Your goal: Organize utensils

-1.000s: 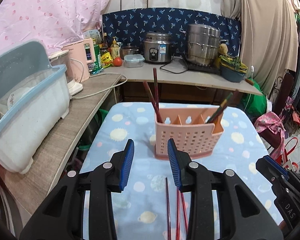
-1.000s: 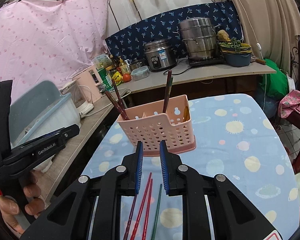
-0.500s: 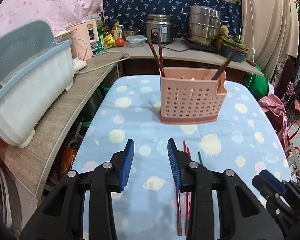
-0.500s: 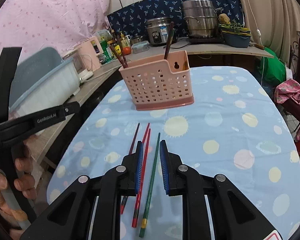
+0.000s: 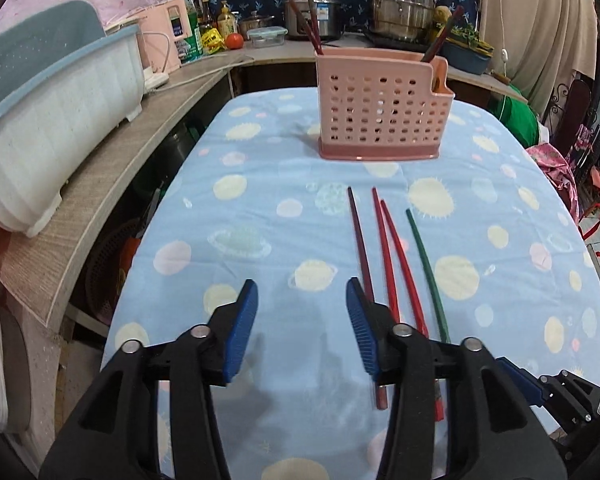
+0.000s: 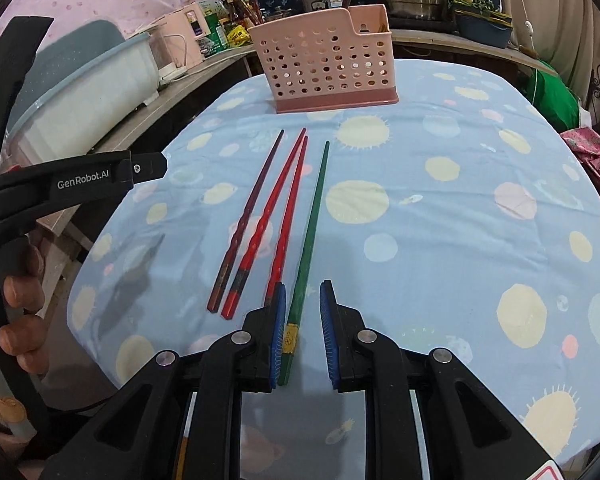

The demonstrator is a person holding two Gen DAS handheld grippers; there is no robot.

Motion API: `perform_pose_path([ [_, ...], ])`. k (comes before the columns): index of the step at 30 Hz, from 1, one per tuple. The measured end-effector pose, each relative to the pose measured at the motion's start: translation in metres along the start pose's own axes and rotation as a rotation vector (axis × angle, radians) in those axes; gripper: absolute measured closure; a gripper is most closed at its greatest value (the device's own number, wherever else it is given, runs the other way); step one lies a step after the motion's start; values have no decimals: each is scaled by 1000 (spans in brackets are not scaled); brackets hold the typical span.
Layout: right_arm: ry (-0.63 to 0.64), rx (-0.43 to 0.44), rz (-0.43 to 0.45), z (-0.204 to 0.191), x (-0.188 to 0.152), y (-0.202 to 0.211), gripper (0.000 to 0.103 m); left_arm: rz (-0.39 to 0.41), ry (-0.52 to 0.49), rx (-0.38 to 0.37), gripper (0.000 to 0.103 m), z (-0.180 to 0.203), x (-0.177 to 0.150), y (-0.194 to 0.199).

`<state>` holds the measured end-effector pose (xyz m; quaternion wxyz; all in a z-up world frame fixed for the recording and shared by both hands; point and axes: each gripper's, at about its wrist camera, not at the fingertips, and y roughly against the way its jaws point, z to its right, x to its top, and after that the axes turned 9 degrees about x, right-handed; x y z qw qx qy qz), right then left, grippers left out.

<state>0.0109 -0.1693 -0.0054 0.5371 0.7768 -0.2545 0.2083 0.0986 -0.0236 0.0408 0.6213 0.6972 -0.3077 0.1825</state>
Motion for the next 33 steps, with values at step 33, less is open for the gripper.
perform_pose_path([
  [33,34,-74,-41,0,-22,-17,96,-111,-50,-41,46,11,-41,-22],
])
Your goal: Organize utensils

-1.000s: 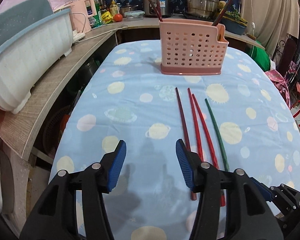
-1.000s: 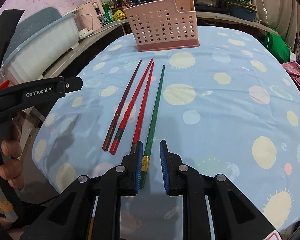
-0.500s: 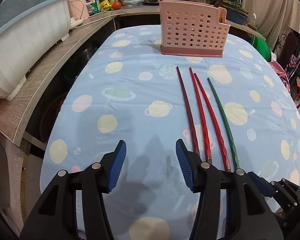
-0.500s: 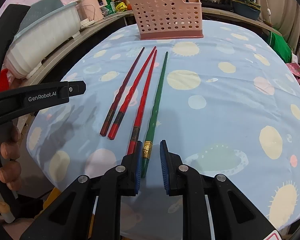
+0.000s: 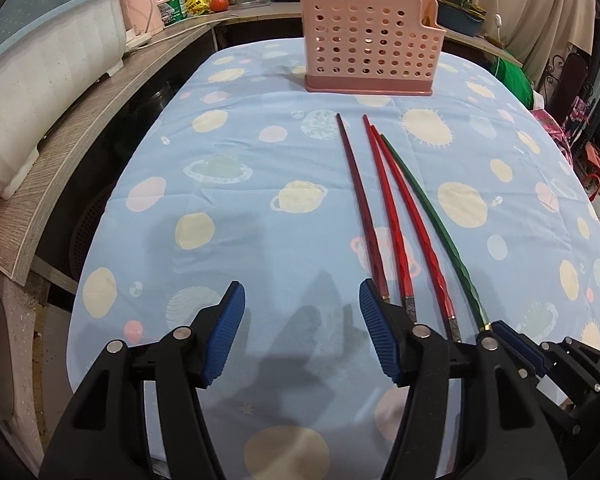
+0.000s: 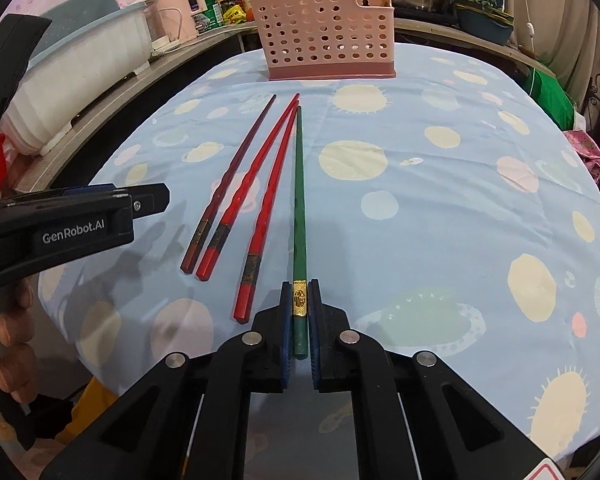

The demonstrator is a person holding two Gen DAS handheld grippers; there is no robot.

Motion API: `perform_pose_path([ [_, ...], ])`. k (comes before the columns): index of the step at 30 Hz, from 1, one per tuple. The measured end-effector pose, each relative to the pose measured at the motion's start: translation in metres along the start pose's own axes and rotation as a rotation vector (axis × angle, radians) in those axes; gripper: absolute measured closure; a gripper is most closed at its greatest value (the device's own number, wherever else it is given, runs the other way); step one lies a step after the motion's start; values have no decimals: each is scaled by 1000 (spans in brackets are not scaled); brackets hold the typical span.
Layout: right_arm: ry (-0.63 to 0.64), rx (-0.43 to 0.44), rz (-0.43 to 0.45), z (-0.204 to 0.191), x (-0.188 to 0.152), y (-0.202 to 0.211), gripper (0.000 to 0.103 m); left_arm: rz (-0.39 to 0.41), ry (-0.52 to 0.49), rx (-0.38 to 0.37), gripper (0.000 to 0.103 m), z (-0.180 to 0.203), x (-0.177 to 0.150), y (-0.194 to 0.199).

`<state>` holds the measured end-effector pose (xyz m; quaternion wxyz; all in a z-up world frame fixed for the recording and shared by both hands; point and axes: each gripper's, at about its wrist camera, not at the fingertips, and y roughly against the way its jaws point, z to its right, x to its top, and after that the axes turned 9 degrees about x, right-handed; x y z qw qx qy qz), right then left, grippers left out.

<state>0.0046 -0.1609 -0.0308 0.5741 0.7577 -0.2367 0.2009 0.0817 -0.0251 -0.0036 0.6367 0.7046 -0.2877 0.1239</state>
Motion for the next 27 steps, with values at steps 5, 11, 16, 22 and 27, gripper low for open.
perform_pose_path([
  [5,-49,-4,16,12,1,3,96,-11,-16,-16,46,8,-4,-2],
  [11,-57,8,17,15,2,3,96,-36,-22,-59,46,16,-6,-6],
  [16,-58,11,18,15,1,3,96,-71,-22,-76,46,21,-8,-15],
  [22,-56,11,19,15,1,3,96,-88,-24,-69,46,23,-12,-22],
  [27,-56,11,19,15,1,3,96,-80,-32,-56,47,24,-12,-22],
])
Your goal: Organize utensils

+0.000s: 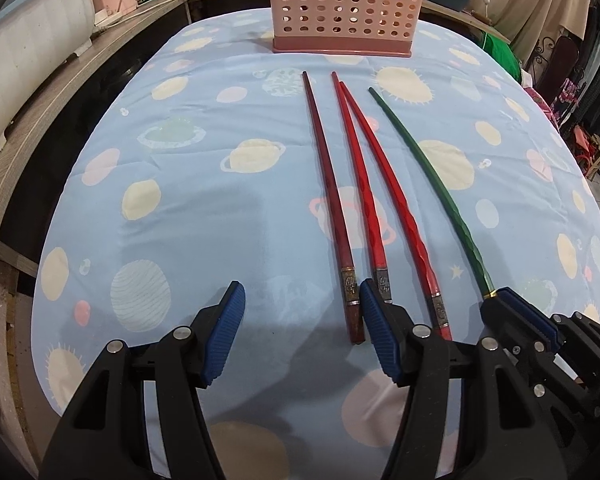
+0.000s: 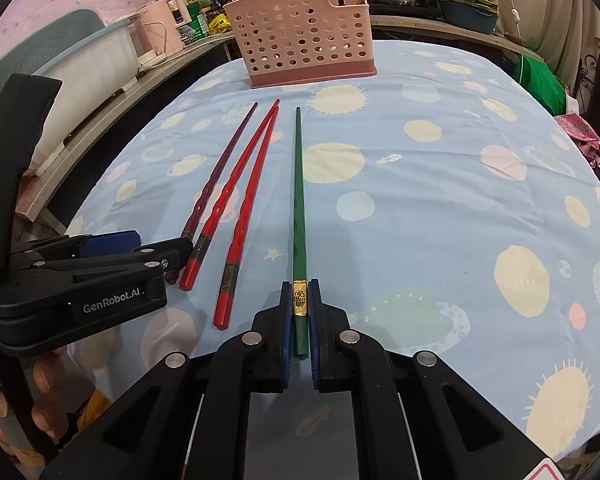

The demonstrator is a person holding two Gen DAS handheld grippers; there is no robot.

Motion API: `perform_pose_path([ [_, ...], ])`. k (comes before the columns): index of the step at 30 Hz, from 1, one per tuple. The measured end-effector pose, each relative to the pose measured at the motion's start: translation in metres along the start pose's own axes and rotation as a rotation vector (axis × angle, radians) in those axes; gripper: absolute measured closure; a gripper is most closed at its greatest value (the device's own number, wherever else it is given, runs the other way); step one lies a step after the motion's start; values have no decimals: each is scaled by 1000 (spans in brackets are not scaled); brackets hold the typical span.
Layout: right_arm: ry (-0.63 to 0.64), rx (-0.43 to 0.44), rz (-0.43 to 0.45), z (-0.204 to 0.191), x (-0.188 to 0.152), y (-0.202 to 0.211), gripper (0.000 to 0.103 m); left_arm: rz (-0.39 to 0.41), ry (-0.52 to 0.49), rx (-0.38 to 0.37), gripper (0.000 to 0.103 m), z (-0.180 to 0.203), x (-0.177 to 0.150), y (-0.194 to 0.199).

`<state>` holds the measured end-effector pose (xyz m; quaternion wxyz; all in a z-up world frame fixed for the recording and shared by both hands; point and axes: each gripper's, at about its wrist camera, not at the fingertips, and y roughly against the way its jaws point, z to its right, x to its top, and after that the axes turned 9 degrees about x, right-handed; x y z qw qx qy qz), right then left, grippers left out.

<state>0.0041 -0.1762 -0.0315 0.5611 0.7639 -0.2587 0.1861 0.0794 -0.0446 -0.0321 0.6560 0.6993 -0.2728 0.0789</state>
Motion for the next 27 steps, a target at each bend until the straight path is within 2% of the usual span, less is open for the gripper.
perform_pose_path([
  [2,1,0,0,0,0,0,96,4,-6,8,46,1,0,0],
  [4,1,-1,0,0,0,0,96,7,-6,11,50,1,0,1],
  [12,1,-1,-2,0,0,0,96,12,-12,5,95,-1,2,2],
  [19,-1,3,1,-2,3,3,96,9,-9,-2,96,-4,4,4],
  [27,-11,20,69,1,28,26,96,49,41,-21,96,-18,23,26],
])
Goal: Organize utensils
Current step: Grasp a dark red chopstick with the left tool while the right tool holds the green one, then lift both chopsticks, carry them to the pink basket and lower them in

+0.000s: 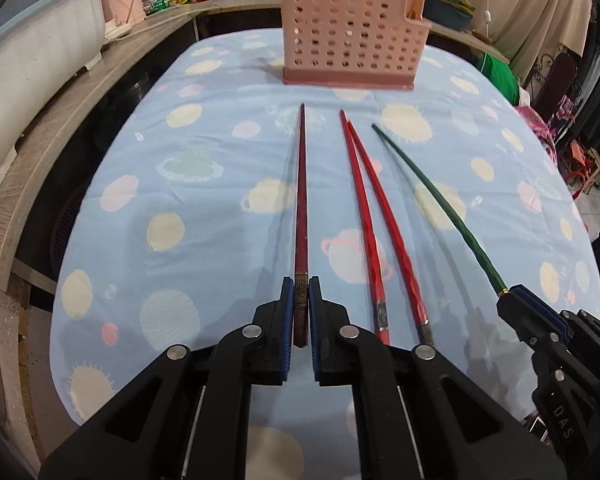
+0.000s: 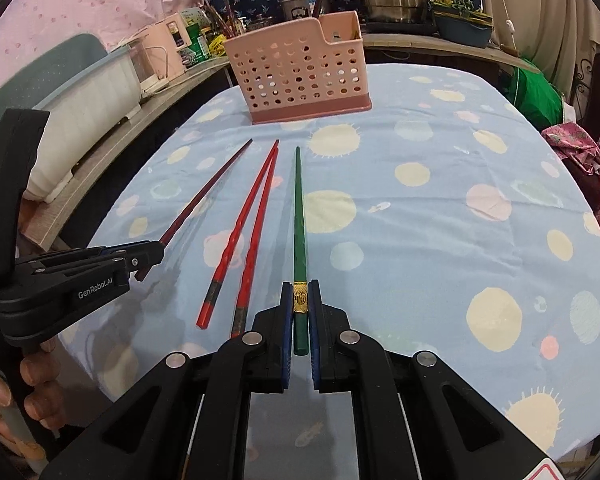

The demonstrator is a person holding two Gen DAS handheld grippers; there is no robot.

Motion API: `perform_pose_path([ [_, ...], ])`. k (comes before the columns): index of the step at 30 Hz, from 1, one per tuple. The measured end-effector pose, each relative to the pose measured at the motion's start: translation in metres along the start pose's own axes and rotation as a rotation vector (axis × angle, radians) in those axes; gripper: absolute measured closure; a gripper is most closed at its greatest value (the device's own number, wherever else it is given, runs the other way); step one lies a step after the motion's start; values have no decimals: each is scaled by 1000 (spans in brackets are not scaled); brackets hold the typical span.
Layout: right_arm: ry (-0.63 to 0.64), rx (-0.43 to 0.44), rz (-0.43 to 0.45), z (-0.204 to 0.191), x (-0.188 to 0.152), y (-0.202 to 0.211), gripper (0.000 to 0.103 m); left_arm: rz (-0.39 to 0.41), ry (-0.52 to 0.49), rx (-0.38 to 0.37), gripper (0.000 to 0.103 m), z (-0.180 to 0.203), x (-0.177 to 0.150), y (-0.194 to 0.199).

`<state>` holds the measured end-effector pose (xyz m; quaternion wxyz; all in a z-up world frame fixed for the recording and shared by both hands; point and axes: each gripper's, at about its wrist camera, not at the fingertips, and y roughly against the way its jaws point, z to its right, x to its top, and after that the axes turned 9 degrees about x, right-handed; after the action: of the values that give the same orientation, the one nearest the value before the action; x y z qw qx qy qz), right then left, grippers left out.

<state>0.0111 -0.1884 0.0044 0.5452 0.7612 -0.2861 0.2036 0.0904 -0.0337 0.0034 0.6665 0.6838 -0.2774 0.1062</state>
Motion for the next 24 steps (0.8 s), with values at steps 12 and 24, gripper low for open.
perform_pose_path([
  [12,16,16,186,3,83,42,96,162,81,-26,96,-24,65,50],
  [24,7,37,322,12,169,48,96,290,113,-37,96,-32,149,73],
])
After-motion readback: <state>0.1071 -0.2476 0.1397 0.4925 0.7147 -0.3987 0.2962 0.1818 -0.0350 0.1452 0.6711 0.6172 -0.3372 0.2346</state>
